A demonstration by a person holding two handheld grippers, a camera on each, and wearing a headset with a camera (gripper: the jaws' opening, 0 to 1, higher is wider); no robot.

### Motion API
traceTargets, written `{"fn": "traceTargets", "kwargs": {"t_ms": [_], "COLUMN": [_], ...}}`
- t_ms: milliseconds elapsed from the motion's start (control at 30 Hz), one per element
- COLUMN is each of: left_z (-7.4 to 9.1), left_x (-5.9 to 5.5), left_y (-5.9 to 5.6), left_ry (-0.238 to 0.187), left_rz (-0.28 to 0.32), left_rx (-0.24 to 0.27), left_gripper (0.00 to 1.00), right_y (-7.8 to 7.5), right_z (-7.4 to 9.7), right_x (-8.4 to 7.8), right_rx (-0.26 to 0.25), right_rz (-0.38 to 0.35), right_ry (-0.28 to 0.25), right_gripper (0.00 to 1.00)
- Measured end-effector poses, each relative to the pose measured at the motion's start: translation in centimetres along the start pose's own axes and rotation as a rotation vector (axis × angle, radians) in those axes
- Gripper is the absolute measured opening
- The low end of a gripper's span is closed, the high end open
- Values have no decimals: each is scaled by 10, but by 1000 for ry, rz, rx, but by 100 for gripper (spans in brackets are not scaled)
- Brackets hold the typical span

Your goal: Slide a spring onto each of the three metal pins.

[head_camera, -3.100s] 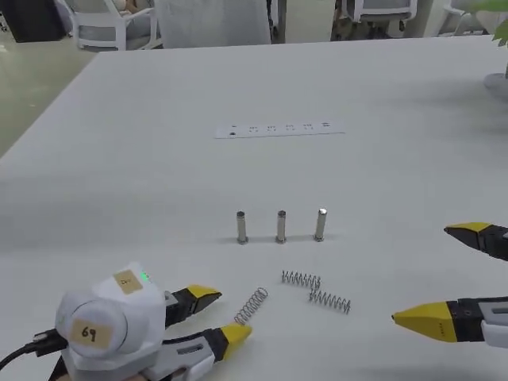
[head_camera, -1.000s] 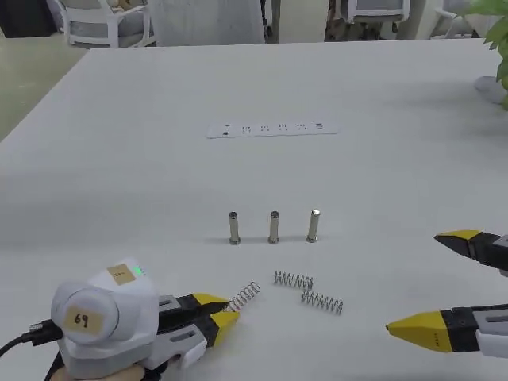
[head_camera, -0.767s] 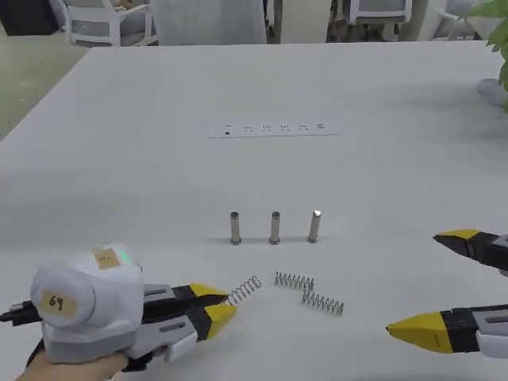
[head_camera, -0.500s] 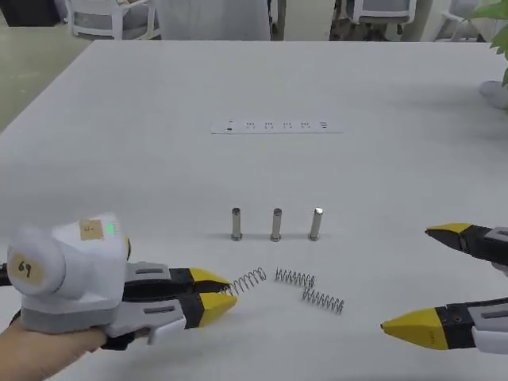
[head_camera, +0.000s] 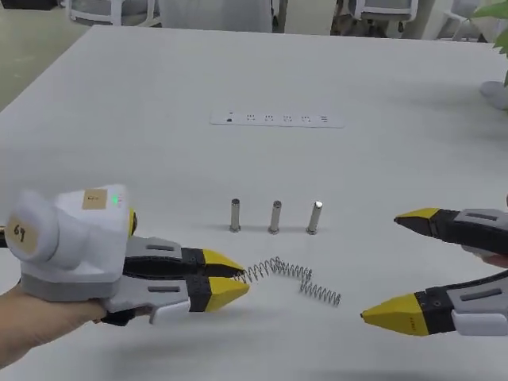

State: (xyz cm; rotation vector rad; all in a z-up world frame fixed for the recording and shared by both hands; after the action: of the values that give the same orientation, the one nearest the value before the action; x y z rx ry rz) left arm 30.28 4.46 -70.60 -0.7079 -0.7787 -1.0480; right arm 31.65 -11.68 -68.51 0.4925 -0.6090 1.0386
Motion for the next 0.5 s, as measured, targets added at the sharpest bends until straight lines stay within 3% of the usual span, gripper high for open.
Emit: {"fn": "traceTargets", "kwargs": {"t_ms": [133, 333, 500], "left_z": [0, 1, 2], "left_x": [0, -2, 1], "left_y": [-2, -5, -8], "left_ry": [0, 12, 10], "left_rz": [-7, -26, -39], "left_rx": [-24, -51, -67], "left_gripper": [2, 2, 2], "right_y": [5, 9, 16], "right_z": [-3, -6, -9], "right_x": [3, 12, 16], "right_rx": [36, 75, 110], "right_rz": [25, 46, 83], "right_ry": [29, 28, 53], "right_gripper": [80, 78, 70]}}
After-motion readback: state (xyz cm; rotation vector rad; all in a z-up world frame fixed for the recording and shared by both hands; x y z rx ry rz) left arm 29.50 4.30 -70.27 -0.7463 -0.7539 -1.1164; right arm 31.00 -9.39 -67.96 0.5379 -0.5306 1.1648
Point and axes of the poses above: the centre of the closed fingertips' face, and the gripper's own axes: z roughly backward along the fingers, y roughly to its left, x roughly out of its top, the point moved 3 cm from there along z, roughly backward along the fingers, and after that the axes turned 15 degrees about y, right-handed, at the moved point
